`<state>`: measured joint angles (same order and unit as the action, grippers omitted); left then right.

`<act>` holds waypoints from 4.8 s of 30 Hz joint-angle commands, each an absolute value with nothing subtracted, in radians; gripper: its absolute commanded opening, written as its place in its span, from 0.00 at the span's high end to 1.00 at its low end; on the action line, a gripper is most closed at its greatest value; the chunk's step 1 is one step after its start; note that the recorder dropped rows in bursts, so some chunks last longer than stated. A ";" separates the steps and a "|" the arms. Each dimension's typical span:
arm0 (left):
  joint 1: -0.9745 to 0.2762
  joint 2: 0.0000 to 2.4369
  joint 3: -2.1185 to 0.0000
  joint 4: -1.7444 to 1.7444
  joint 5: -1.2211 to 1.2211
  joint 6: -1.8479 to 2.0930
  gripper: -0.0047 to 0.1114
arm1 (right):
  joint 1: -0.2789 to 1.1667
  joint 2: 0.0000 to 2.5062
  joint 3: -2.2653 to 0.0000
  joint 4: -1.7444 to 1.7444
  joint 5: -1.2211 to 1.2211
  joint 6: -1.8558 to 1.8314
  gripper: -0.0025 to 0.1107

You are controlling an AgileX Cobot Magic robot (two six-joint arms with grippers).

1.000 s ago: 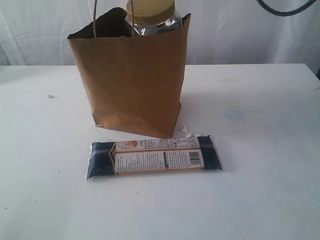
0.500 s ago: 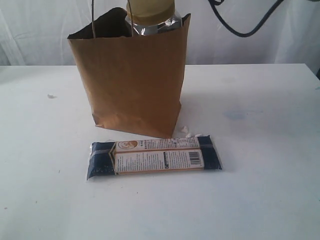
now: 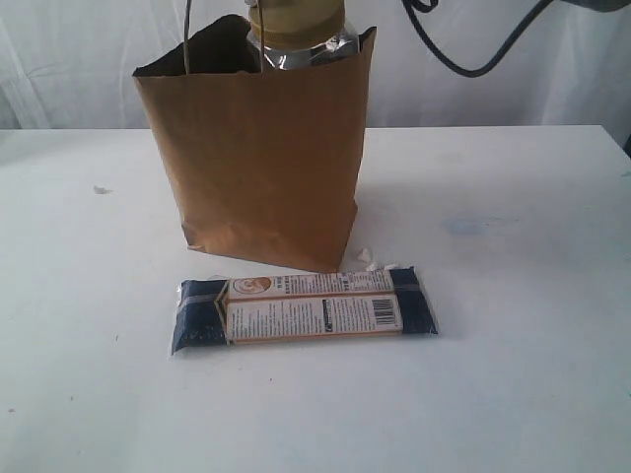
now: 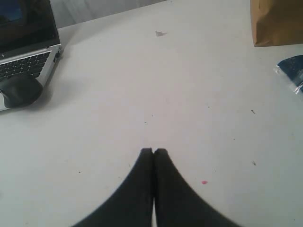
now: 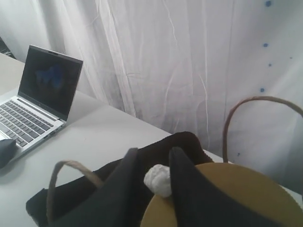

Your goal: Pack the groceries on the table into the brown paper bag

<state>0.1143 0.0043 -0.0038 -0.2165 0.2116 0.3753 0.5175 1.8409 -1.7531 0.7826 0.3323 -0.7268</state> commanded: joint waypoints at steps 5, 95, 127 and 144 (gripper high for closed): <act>0.116 0.000 0.000 -0.219 0.209 0.375 0.96 | 0.519 1.834 -1.760 0.783 0.335 -0.740 0.72; 0.116 0.000 0.000 -0.219 0.209 0.375 0.96 | 0.348 2.128 -1.513 0.358 0.610 -0.943 0.58; 0.116 0.000 0.000 -0.219 0.209 0.375 0.96 | 0.348 2.182 -1.513 0.454 0.692 -0.910 0.98; 0.116 0.000 0.000 -0.219 0.209 0.375 0.96 | 0.348 2.063 -1.501 0.425 0.831 -0.830 0.98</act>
<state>0.1143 0.0043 -0.0035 -0.2165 0.2116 0.3753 0.3497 2.0915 -1.5142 0.4304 0.7936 -0.8428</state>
